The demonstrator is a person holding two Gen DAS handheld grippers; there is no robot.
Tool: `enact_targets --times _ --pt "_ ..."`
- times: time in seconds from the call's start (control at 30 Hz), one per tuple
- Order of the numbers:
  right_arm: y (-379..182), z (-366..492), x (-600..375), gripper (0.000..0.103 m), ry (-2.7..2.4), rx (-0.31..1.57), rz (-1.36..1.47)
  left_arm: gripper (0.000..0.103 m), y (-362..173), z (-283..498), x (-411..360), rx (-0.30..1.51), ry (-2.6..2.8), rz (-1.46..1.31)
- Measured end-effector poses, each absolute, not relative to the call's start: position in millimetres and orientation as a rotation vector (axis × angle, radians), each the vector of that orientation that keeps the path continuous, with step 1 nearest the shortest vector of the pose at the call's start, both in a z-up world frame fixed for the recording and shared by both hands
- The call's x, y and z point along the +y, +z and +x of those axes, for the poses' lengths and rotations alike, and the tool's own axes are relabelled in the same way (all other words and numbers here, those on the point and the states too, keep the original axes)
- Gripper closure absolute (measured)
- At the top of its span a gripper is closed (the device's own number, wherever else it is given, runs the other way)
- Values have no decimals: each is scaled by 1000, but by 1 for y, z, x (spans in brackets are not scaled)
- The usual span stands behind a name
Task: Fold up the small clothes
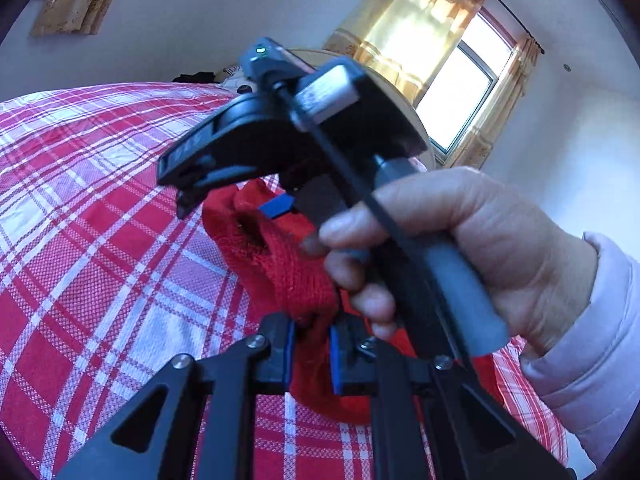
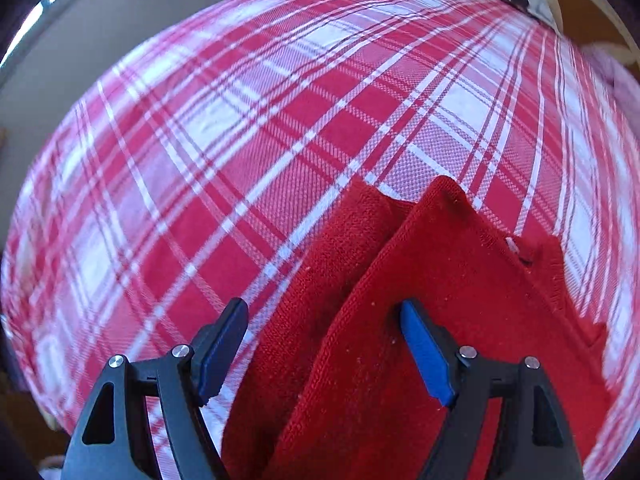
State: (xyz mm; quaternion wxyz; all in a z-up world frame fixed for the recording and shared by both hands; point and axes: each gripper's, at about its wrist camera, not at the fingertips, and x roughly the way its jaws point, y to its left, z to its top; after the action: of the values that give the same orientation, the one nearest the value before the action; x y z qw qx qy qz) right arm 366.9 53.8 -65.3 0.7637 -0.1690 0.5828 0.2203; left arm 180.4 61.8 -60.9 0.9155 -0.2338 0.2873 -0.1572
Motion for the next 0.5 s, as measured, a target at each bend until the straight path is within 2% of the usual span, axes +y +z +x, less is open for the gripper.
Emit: enact_targets --times 0.03,0.1,0.17,0.2,0.23,0.27,0.37,0.5 --pt "-66 366 53 25 476 1268 -385 89 -62 178 60 595 -327 -474" --pt "-68 366 46 33 472 1274 -402 89 -60 176 57 598 -325 -460" --pt "-65 366 35 56 479 1262 -399 89 -58 175 58 590 -324 -467" --pt "-60 368 24 63 494 1258 -361 89 -58 174 59 593 -323 -468" --pt "-55 372 14 75 505 1260 -304 89 -58 175 59 597 -322 -468" --pt "-51 376 5 80 517 1262 -228 89 -58 175 58 602 -322 -466" --pt "-38 377 -29 85 549 1236 -25 89 -51 176 48 601 -322 -432" --pt "-21 365 -85 86 567 1153 193 89 -38 181 32 595 -336 -390"
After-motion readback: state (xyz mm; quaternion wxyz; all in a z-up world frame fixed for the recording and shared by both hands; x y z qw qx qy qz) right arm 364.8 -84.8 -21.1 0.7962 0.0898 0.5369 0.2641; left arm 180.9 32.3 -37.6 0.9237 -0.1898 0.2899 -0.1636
